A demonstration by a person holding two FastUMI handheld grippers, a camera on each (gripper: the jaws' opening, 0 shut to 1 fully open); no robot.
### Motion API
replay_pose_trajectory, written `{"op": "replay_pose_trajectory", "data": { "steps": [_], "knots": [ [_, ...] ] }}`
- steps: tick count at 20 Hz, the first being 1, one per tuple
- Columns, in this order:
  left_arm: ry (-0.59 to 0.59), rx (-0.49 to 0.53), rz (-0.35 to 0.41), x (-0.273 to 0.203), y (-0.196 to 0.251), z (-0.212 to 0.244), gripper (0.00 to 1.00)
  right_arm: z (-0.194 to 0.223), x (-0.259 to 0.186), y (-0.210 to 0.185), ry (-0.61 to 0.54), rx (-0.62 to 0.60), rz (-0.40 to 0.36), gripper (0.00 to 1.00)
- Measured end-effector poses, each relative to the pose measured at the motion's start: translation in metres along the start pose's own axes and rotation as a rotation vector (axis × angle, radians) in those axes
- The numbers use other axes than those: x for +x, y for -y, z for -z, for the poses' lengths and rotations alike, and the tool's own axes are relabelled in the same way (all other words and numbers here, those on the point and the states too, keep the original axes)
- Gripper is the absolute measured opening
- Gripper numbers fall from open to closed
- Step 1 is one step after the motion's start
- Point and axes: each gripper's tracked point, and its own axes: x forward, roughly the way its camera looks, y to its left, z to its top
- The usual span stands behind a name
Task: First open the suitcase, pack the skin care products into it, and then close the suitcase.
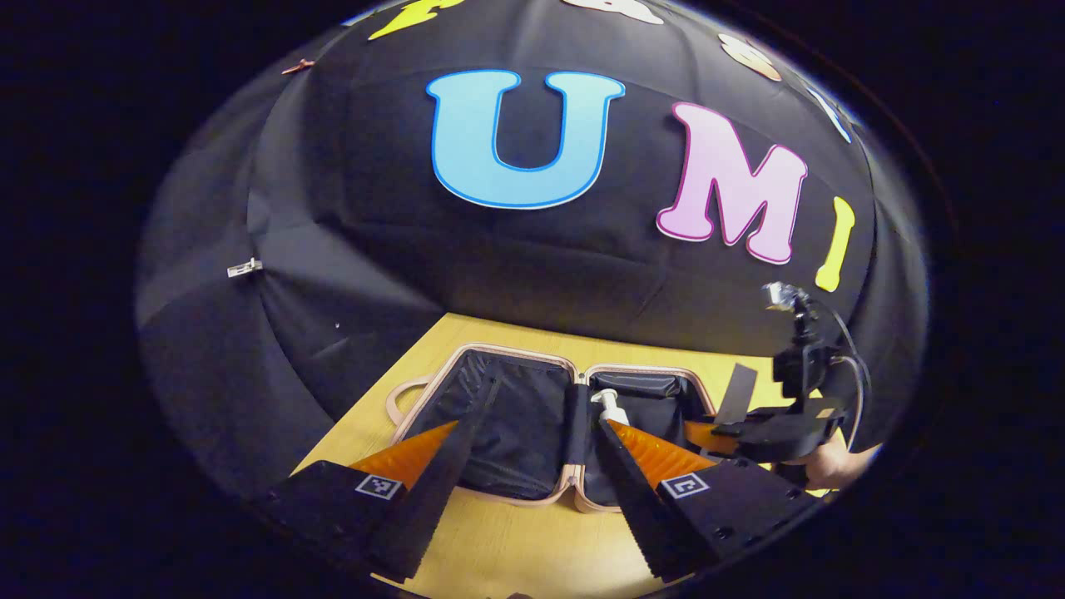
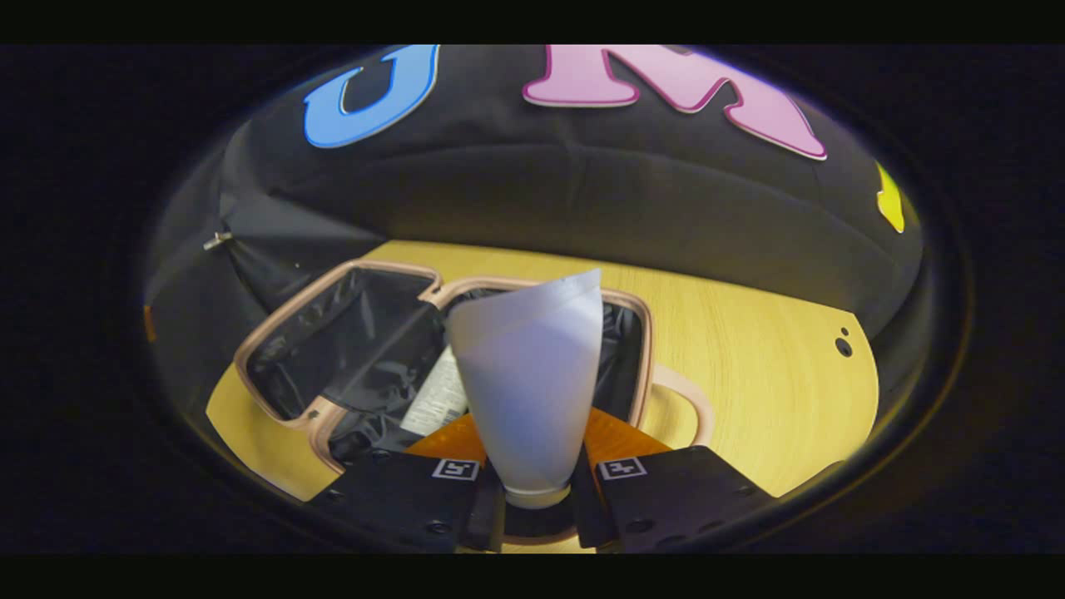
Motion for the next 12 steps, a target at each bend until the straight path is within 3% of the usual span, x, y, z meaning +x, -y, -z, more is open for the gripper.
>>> {"op": "replay_pose_trajectory", "data": {
  "steps": [3,4,6,9,10,12],
  "knots": [
    [-0.012,-0.028,0.017,-0.019,-0.012,0.008,0.97,0.022,0.022,-0.015,-0.095,0.038,-0.012,0.37],
    [-0.034,-0.053,0.03,-0.027,-0.01,0.014,0.96,0.028,0.027,-0.015,-0.122,0.034,0.004,0.43],
    [-0.032,-0.101,0.054,-0.036,-0.009,0.018,0.97,0.038,0.033,-0.015,-0.161,0.022,0.034,0.29],
    [-0.056,-0.121,0.052,-0.043,-0.015,0.032,0.96,0.032,0.04,-0.007,-0.156,0.029,0.107,0.49],
    [-0.062,-0.116,0.047,-0.044,-0.017,0.035,0.96,0.025,0.04,-0.007,-0.145,0.028,0.112,0.45],
    [-0.064,-0.099,0.03,-0.043,-0.024,0.039,0.96,0.011,0.036,-0.005,-0.107,0.012,0.121,0.66]
  ]
}}
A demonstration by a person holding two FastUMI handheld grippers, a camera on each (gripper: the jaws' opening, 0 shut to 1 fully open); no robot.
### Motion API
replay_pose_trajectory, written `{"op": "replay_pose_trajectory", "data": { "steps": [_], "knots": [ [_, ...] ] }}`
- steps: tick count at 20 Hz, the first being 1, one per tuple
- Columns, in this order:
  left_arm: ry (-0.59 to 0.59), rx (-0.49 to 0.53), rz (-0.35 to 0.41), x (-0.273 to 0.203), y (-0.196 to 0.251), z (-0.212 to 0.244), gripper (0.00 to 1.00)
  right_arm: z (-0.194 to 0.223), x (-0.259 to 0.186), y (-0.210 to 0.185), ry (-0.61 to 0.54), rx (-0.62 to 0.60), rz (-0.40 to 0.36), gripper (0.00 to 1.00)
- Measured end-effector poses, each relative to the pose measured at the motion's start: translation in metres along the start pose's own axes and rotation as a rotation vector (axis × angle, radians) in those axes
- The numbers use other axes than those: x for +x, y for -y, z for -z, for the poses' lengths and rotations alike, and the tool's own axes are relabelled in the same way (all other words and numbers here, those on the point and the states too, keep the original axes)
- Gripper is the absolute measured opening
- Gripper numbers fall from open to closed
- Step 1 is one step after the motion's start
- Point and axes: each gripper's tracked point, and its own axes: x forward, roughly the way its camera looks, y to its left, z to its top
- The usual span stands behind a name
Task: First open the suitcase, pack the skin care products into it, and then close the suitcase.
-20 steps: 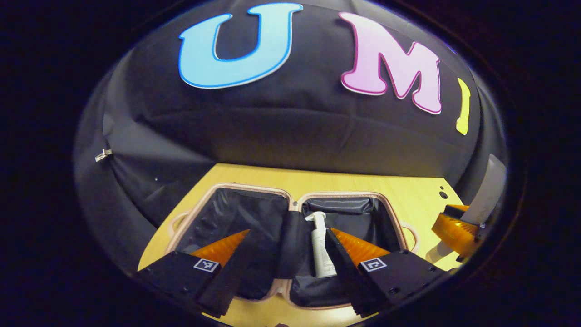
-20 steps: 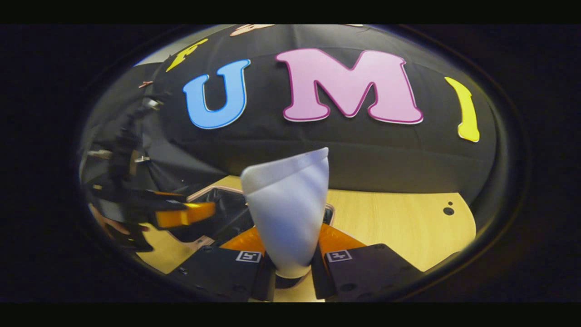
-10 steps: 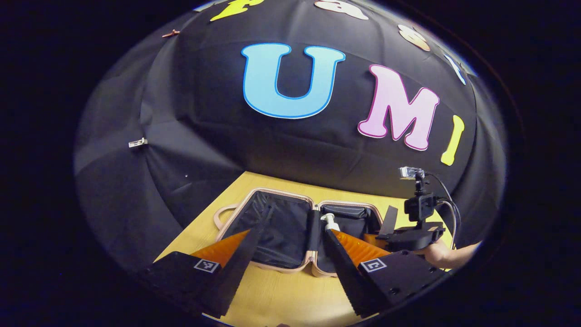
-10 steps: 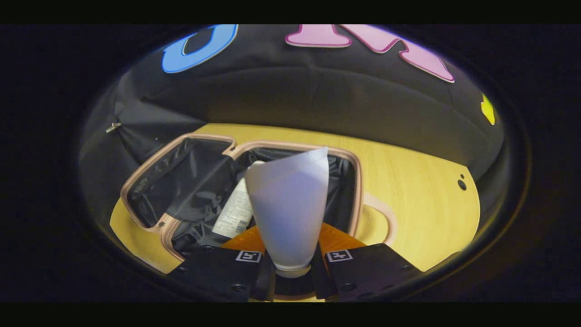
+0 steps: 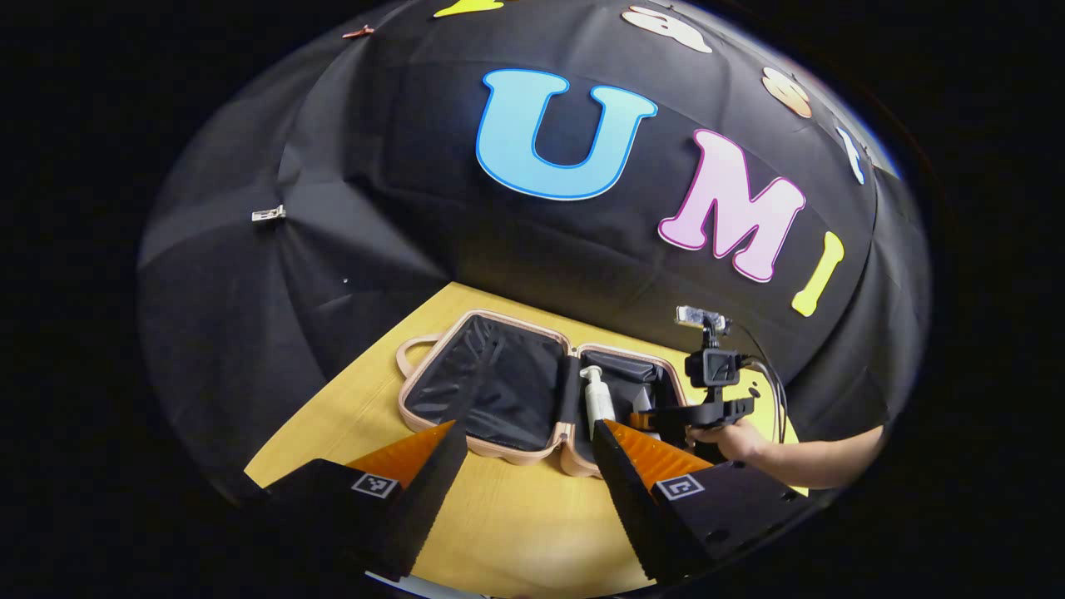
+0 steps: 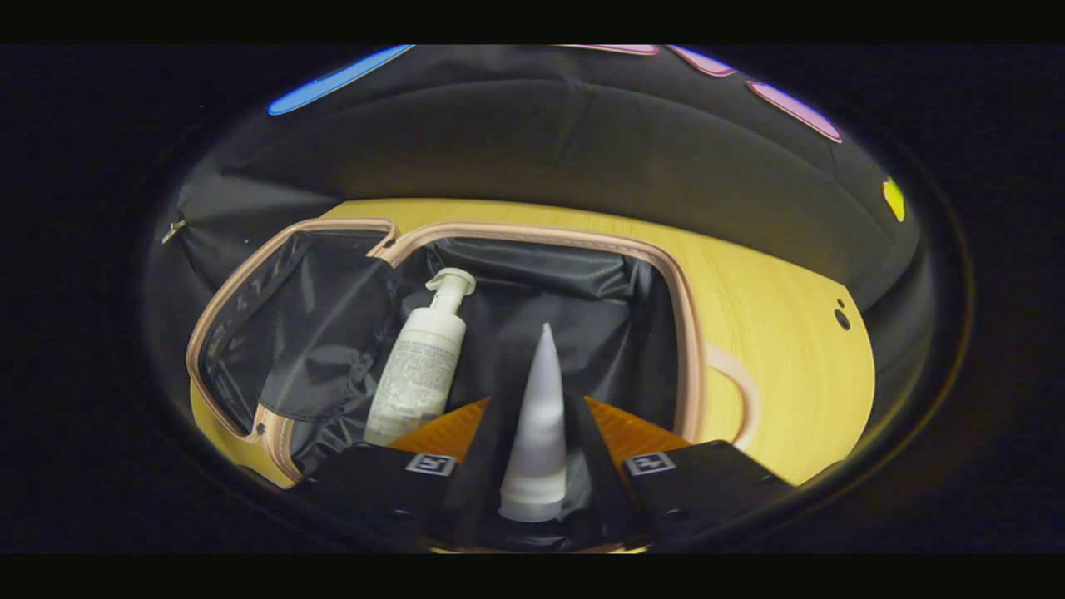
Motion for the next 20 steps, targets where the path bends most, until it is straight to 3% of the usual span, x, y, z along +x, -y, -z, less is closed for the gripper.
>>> {"op": "replay_pose_trajectory", "data": {
  "steps": [3,9,12,15,20],
  "knots": [
    [0.019,-0.008,-0.025,0.012,-0.014,-0.004,0.96,-0.026,-0.031,0.003,0.106,-0.007,-0.004,0.97],
    [0.073,-0.031,-0.112,0.081,-0.091,-0.029,0.96,-0.085,-0.123,0.033,0.391,0.005,-0.002,0.94],
    [0.056,-0.068,-0.131,0.134,-0.135,-0.038,0.96,-0.1,-0.175,0.054,0.507,0.049,0.004,0.98],
    [0.008,-0.107,-0.148,0.179,-0.173,-0.038,0.96,-0.109,-0.215,0.067,0.609,0.087,-0.016,0.98],
    [-0.117,-0.218,-0.191,0.238,-0.21,-0.018,0.95,-0.102,-0.262,0.094,0.711,0.11,0.023,0.98]
  ]
}}
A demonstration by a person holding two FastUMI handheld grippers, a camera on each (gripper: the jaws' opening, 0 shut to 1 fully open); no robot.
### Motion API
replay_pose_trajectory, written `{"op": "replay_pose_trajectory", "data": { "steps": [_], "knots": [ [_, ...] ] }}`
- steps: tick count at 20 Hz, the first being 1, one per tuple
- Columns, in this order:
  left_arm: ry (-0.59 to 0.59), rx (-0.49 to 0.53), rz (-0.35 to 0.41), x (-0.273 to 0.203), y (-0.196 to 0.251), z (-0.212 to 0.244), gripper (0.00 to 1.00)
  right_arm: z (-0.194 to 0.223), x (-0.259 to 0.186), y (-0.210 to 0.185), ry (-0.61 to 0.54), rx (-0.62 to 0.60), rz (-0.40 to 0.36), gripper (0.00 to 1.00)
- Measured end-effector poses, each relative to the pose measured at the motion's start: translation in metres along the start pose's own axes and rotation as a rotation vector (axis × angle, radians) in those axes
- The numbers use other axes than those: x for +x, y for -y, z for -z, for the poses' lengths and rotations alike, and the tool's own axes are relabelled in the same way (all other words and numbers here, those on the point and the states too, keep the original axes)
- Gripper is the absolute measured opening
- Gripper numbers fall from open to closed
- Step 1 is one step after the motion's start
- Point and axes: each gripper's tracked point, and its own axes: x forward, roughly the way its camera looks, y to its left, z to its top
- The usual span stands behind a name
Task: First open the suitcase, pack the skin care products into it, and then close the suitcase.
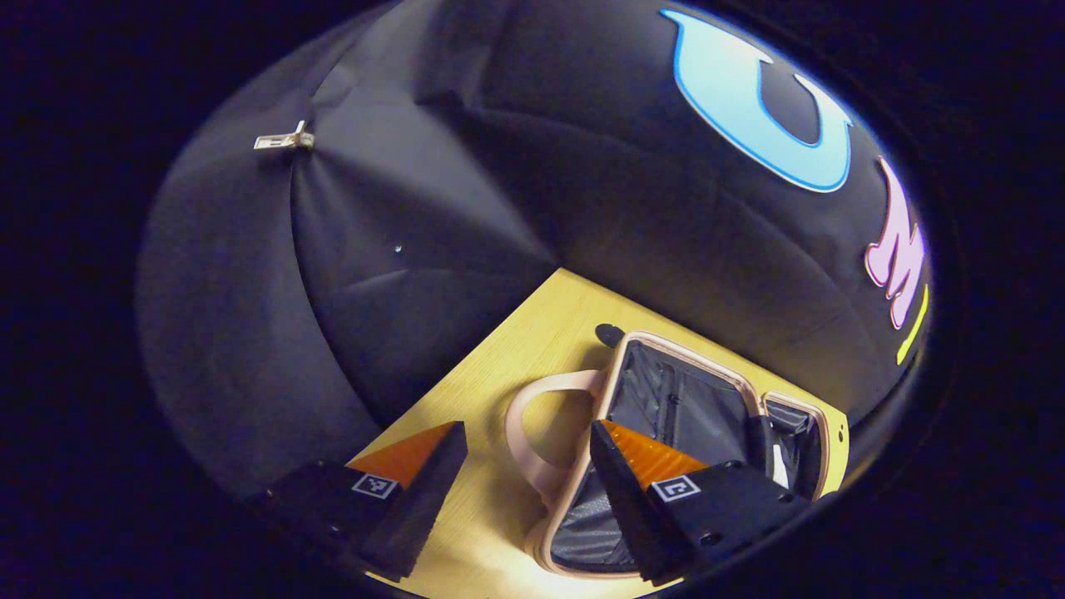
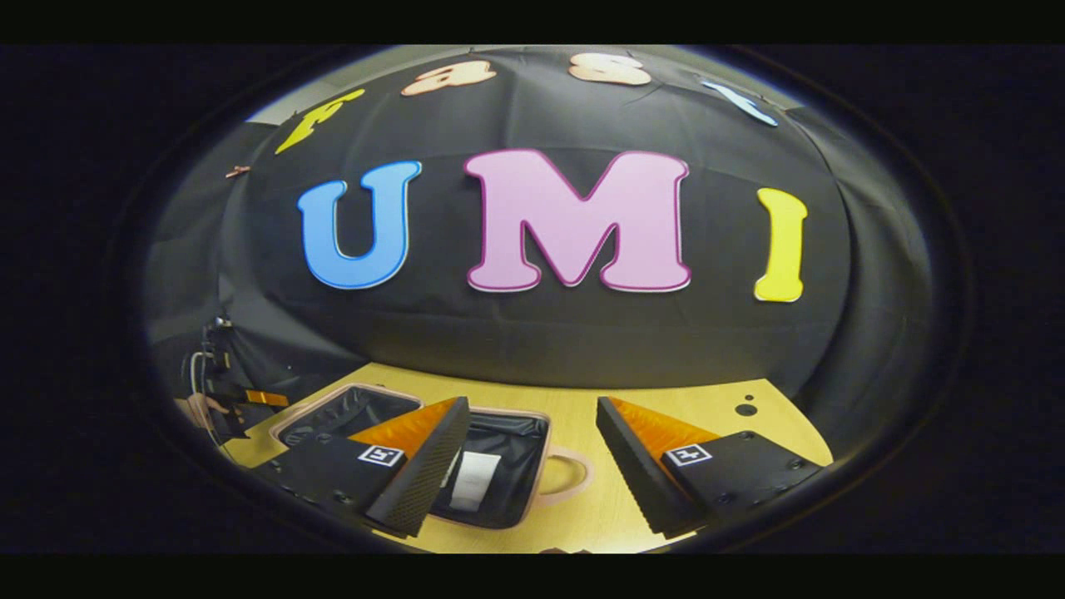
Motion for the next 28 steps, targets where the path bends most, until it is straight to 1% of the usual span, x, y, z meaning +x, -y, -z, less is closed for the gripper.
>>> {"op": "replay_pose_trajectory", "data": {
  "steps": [1,2,3,6,9,10,11,12,13,14,15,16,18,19,21,23,24,28],
  "knots": [
    [-0.028,-0.039,0.006,0.009,-0.001,0.002,0.94,-0.005,-0.009,0.004,0.02,-0.003,0.005,0.97],
    [-0.049,-0.054,-0.005,0.016,-0.006,0.004,0.94,-0.008,-0.017,0.007,0.034,-0.014,0.007,0.97],
    [-0.062,-0.043,-0.011,0.024,-0.011,0.003,0.93,-0.007,-0.024,0.011,0.044,-0.034,0.009,0.97],
    [-0.135,0.054,-0.06,0.041,-0.029,0.005,0.91,0.003,-0.044,0.022,0.029,-0.092,0.014,0.97],
    [-0.194,0.089,-0.055,0.055,-0.03,0.011,0.87,0.015,-0.053,0.038,0.042,-0.107,0.058,0.97],
    [-0.221,0.082,-0.037,0.056,-0.026,0.017,0.83,0.022,-0.056,0.041,0.028,-0.111,0.068,0.97],
    [-0.258,0.079,-0.03,0.058,-0.023,0.024,0.82,0.03,-0.056,0.044,0.011,-0.114,0.076,0.97],
    [-0.279,0.091,-0.038,0.06,-0.024,0.027,0.77,0.035,-0.055,0.047,-0.005,-0.109,0.082,0.97],
    [-0.273,0.126,-0.043,0.064,-0.024,0.022,0.84,0.041,-0.055,0.045,-0.025,-0.099,0.071,0.97],
    [-0.291,0.143,-0.035,0.066,-0.022,0.026,0.8,0.046,-0.055,0.044,-0.044,-0.099,0.06,0.97],
    [-0.309,0.169,-0.047,0.067,-0.022,0.025,0.7,0.051,-0.053,0.047,-0.058,-0.11,0.057,0.97],
    [-0.329,0.169,-0.015,0.065,-0.014,0.026,0.63,0.052,-0.053,0.049,-0.062,-0.124,0.053,0.98],
    [-0.33,0.175,-0.021,0.067,-0.013,0.026,0.28,0.051,-0.052,0.047,-0.056,-0.142,0.045,0.97],
    [-0.328,0.166,-0.017,0.07,-0.013,0.029,0.26,0.051,-0.051,0.045,-0.052,-0.147,0.041,0.98],
    [-0.316,0.116,0.0,0.065,-0.01,0.025,0.23,0.051,-0.046,0.043,-0.042,-0.152,0.032,0.97],
    [-0.263,0.08,0.024,0.059,-0.004,0.011,0.2,0.049,-0.042,0.047,-0.039,-0.153,0.03,0.97],
    [-0.248,0.091,0.035,0.049,-0.002,0.005,0.18,0.049,-0.04,0.048,-0.04,-0.149,0.031,0.97],
    [-0.186,0.217,0.087,0.016,0.021,-0.024,0.13,0.043,-0.041,0.055,-0.039,-0.143,0.034,0.97]
  ]
}}
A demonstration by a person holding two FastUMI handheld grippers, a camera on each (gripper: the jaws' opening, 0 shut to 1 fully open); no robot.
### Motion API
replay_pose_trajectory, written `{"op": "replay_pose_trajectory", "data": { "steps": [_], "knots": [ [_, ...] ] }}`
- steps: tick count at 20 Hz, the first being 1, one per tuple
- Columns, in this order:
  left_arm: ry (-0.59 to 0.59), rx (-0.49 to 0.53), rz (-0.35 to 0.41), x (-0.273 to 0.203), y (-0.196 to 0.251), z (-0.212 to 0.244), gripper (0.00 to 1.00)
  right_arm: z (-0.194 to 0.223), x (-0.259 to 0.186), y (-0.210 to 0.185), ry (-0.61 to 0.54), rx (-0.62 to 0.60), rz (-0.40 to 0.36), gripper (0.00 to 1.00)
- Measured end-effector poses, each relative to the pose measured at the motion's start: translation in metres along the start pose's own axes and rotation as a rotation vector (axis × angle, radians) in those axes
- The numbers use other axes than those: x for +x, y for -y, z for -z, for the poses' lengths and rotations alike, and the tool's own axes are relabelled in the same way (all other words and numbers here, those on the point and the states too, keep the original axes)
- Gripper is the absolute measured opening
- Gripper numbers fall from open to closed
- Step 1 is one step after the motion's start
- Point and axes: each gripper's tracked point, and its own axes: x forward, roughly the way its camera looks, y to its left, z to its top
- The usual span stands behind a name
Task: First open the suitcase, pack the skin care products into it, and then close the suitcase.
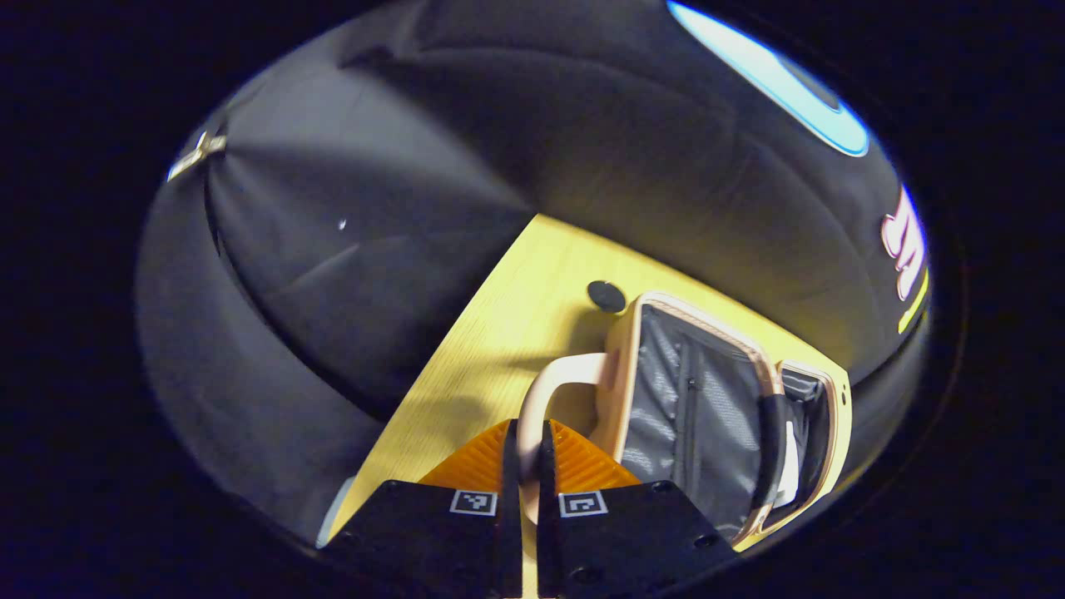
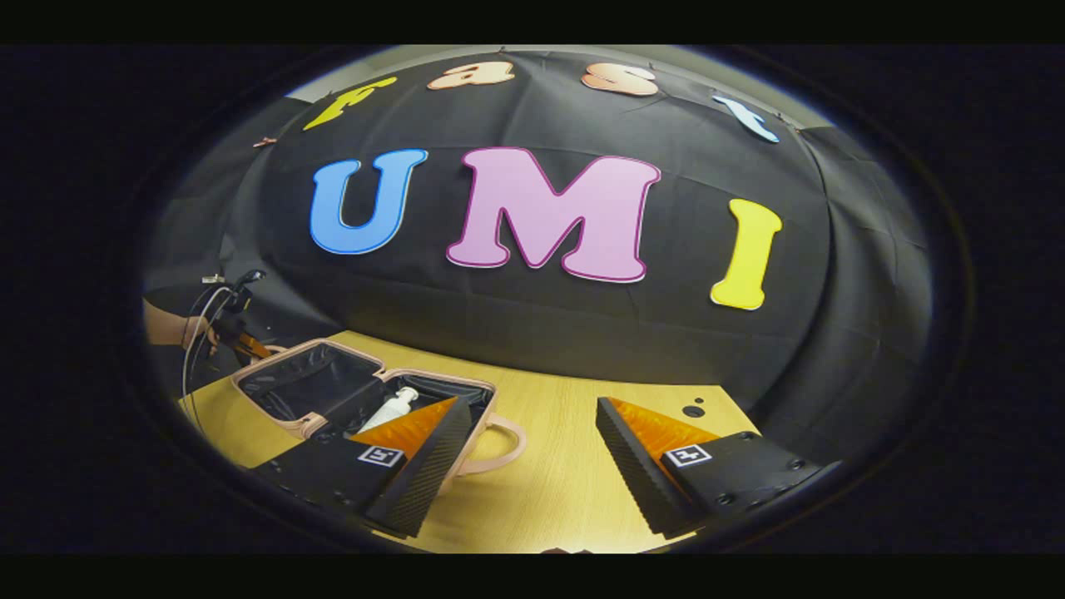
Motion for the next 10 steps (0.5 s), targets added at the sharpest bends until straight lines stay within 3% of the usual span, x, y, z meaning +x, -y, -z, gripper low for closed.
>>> {"op": "replay_pose_trajectory", "data": {
  "steps": [10],
  "knots": [
    [0.209,0.174,0.118,-0.129,0.072,-0.085,0.07,-0.014,-0.014,0.021,0.007,0.008,-0.002,0.97]
  ]
}}
